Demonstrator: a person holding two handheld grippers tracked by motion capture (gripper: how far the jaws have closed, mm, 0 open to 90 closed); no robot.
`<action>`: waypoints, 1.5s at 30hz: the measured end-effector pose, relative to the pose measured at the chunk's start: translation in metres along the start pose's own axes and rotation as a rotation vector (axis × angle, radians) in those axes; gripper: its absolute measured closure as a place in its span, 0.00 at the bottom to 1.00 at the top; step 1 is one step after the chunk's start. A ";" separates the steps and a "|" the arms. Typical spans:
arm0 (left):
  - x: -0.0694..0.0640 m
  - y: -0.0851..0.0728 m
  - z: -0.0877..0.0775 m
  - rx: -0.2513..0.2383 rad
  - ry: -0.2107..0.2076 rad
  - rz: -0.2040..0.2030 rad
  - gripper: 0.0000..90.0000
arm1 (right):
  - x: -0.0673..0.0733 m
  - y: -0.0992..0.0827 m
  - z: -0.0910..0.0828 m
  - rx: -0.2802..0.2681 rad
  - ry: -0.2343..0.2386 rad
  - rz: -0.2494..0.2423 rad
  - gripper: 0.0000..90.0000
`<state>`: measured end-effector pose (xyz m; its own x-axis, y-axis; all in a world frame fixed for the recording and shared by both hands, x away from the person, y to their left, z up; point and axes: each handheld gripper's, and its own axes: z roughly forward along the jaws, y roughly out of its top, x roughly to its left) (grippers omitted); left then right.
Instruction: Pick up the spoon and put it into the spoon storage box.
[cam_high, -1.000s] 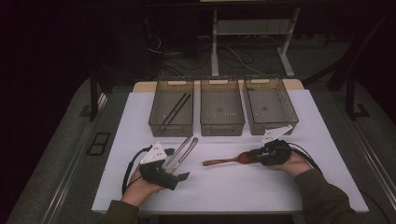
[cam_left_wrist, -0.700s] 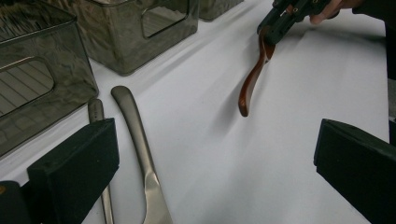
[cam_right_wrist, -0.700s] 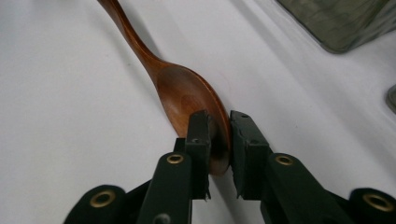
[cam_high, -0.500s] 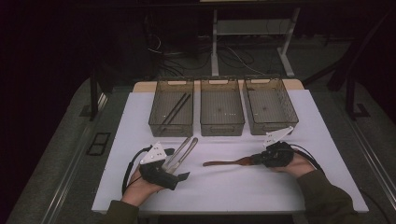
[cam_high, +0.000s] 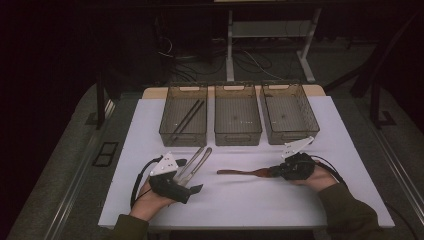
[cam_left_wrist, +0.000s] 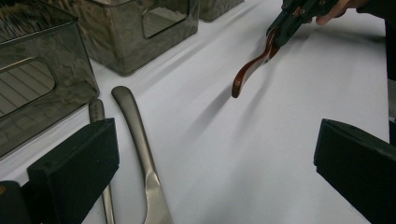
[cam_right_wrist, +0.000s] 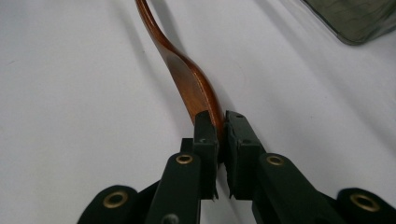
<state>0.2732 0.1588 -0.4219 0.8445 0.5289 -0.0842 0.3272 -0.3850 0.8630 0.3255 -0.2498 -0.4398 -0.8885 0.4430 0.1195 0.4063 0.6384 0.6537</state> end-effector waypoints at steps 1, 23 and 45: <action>0.000 0.000 0.000 -0.003 0.000 0.000 0.00 | 0.000 0.000 0.000 -0.001 0.000 0.001 0.92; 0.001 0.000 -0.001 -0.019 0.006 -0.002 0.00 | -0.008 0.002 -0.017 -0.082 -0.088 0.092 0.92; 0.001 0.000 -0.001 -0.023 0.019 -0.004 0.00 | -0.011 0.012 -0.050 -0.169 -0.193 0.215 0.92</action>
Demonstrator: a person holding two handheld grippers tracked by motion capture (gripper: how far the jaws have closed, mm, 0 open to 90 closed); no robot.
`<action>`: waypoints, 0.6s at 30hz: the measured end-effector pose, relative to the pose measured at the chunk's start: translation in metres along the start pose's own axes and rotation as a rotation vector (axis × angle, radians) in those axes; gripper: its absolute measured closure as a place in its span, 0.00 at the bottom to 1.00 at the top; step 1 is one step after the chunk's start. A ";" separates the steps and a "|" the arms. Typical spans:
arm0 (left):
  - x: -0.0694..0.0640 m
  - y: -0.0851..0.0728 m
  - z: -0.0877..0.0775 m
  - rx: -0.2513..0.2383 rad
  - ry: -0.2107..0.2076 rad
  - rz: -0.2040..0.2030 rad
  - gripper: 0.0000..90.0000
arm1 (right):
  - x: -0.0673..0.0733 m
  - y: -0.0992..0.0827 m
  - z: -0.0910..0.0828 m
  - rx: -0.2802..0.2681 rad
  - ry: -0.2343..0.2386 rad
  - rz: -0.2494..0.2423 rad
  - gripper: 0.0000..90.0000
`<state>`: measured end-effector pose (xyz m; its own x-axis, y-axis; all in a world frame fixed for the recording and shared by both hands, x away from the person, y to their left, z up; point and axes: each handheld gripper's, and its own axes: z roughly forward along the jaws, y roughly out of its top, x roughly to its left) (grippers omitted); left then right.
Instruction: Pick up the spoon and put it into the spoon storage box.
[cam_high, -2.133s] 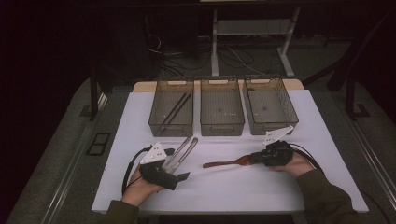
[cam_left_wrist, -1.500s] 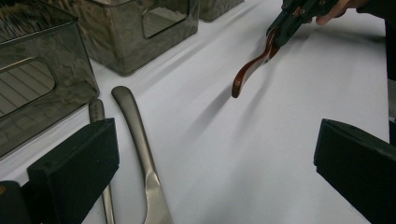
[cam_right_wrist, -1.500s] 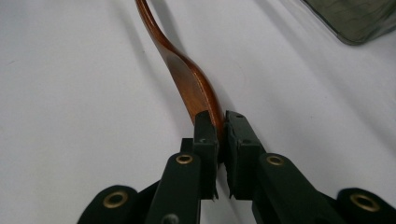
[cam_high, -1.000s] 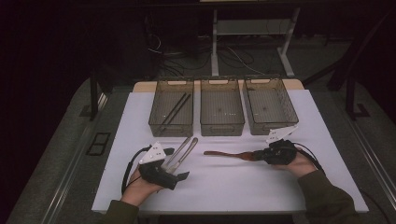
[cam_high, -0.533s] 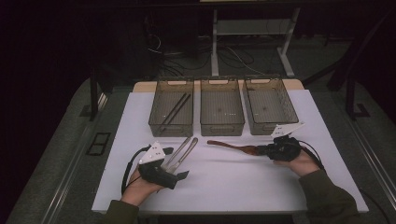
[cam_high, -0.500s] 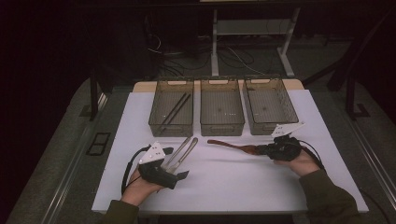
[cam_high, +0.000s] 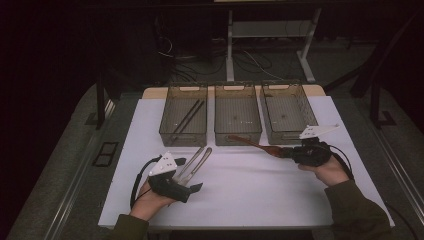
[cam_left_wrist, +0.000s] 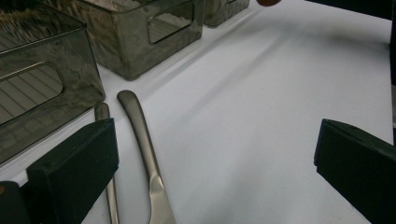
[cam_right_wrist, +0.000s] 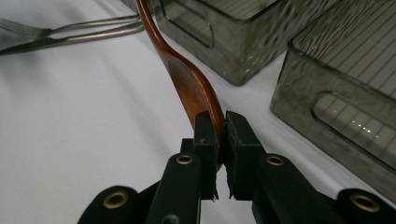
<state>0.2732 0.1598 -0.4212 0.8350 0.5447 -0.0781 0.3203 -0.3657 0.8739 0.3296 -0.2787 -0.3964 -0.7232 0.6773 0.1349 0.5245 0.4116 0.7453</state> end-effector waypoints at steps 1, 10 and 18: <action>0.000 0.000 0.000 0.000 0.001 0.001 0.00 | 0.000 0.001 -0.001 -0.007 -0.005 0.003 0.92; -0.001 0.001 0.001 0.001 0.000 0.001 0.00 | 0.000 0.012 -0.009 -0.043 -0.043 0.044 0.92; -0.001 0.001 0.002 0.007 0.006 0.003 0.00 | -0.001 0.027 -0.008 -0.076 -0.091 0.095 0.92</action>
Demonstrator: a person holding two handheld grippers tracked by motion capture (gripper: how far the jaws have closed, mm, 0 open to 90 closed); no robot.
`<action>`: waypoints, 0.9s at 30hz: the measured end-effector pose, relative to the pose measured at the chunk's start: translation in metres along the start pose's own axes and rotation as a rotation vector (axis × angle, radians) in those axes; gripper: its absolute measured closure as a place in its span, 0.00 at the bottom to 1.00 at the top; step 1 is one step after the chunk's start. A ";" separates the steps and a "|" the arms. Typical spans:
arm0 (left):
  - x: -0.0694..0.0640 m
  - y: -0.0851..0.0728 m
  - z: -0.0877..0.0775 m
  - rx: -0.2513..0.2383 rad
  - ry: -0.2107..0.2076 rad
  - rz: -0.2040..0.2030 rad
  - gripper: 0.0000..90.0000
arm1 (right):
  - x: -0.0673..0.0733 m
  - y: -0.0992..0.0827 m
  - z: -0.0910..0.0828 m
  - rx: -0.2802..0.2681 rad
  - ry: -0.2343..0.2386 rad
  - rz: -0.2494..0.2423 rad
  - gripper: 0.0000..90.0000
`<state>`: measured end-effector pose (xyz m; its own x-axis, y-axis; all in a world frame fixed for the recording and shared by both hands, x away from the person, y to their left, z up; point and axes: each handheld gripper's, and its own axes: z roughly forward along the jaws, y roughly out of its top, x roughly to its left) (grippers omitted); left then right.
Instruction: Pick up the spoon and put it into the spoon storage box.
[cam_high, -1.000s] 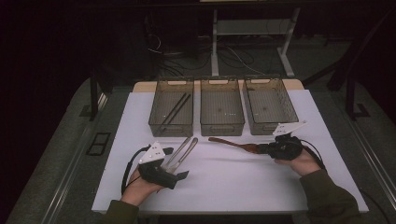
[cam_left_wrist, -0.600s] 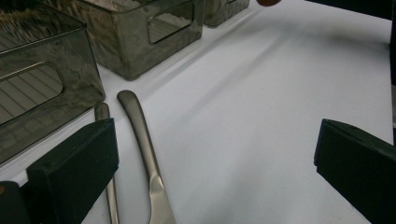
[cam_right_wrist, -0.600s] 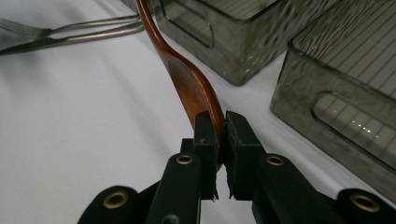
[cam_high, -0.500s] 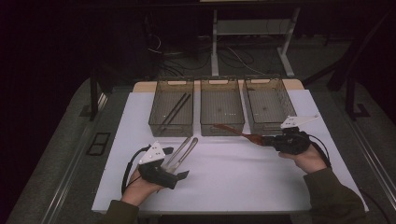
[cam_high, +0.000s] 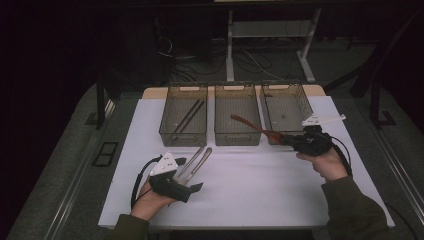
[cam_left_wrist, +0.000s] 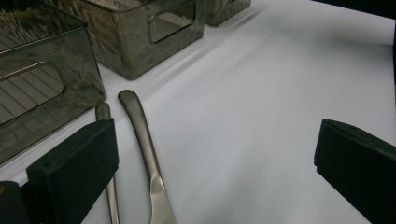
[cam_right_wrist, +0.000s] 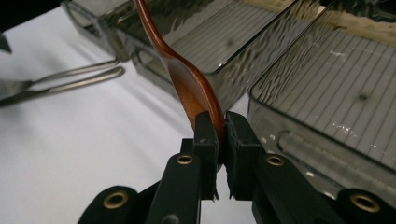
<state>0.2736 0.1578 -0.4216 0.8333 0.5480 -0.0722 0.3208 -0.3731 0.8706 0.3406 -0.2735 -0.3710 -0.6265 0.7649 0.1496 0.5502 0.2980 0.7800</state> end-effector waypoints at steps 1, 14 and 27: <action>0.000 0.000 0.000 0.000 0.000 0.000 0.00 | 0.000 0.002 0.001 0.002 -0.009 0.001 0.92; -0.001 0.000 0.001 -0.001 -0.003 0.006 0.00 | 0.001 0.036 0.032 0.008 -0.106 0.064 0.92; -0.002 0.001 0.002 0.002 -0.010 0.013 0.00 | 0.003 0.058 0.068 0.042 -0.199 0.069 0.92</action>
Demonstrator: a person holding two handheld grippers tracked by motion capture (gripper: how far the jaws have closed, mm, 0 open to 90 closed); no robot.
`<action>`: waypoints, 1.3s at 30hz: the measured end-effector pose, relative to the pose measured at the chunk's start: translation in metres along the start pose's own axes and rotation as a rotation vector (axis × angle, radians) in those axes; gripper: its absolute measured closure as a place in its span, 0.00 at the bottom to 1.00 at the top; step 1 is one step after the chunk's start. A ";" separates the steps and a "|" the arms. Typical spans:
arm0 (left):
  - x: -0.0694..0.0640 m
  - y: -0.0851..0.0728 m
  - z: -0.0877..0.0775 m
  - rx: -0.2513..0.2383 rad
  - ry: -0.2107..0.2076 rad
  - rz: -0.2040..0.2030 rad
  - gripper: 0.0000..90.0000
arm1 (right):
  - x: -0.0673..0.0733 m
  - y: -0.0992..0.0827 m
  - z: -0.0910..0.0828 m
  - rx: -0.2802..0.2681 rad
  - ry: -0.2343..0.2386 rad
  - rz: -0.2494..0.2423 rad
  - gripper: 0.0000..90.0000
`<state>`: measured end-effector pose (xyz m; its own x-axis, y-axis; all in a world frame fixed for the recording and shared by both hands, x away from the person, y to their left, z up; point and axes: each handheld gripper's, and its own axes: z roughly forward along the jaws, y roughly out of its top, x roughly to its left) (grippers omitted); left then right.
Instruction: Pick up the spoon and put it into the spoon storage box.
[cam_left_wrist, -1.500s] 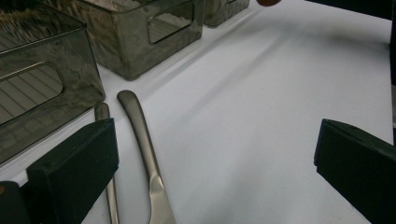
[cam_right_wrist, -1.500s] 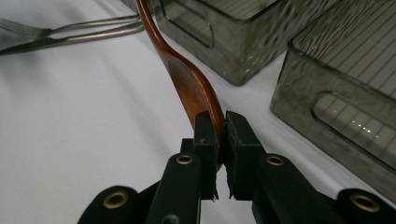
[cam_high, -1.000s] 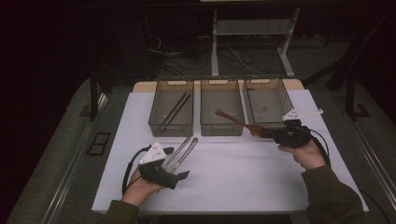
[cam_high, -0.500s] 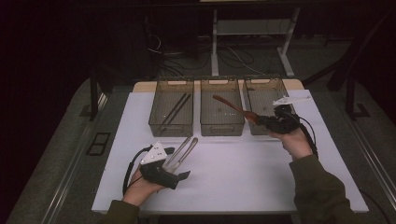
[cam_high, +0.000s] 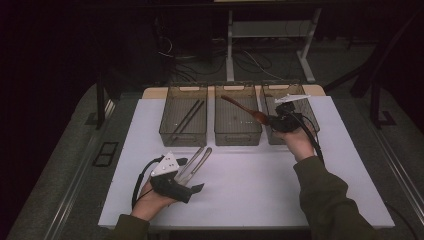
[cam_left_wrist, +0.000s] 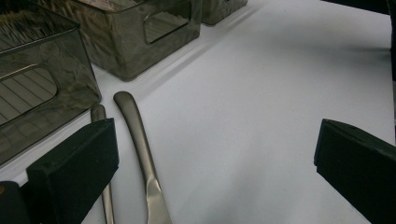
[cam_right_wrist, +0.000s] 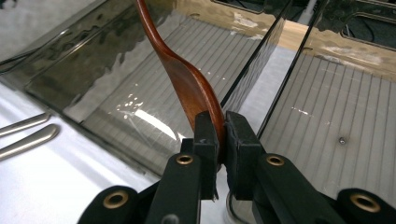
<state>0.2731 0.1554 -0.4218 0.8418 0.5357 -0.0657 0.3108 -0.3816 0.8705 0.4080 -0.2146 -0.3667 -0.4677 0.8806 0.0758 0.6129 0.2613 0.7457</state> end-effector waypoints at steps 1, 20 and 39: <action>0.000 0.000 0.000 0.000 -0.001 0.000 0.00 | 0.001 0.001 0.002 0.002 -0.005 0.001 0.92; -0.001 0.000 0.000 0.000 -0.007 0.004 0.00 | 0.015 0.009 0.023 0.023 -0.012 -0.006 0.88; -0.001 0.000 -0.001 -0.002 -0.006 0.002 0.00 | 0.010 0.002 0.014 -0.030 0.116 -0.046 0.48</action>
<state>0.2722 0.1557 -0.4210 0.8450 0.5305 -0.0668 0.3081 -0.3811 0.8717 0.4137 -0.1999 -0.3732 -0.5667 0.8157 0.1157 0.5705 0.2872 0.7695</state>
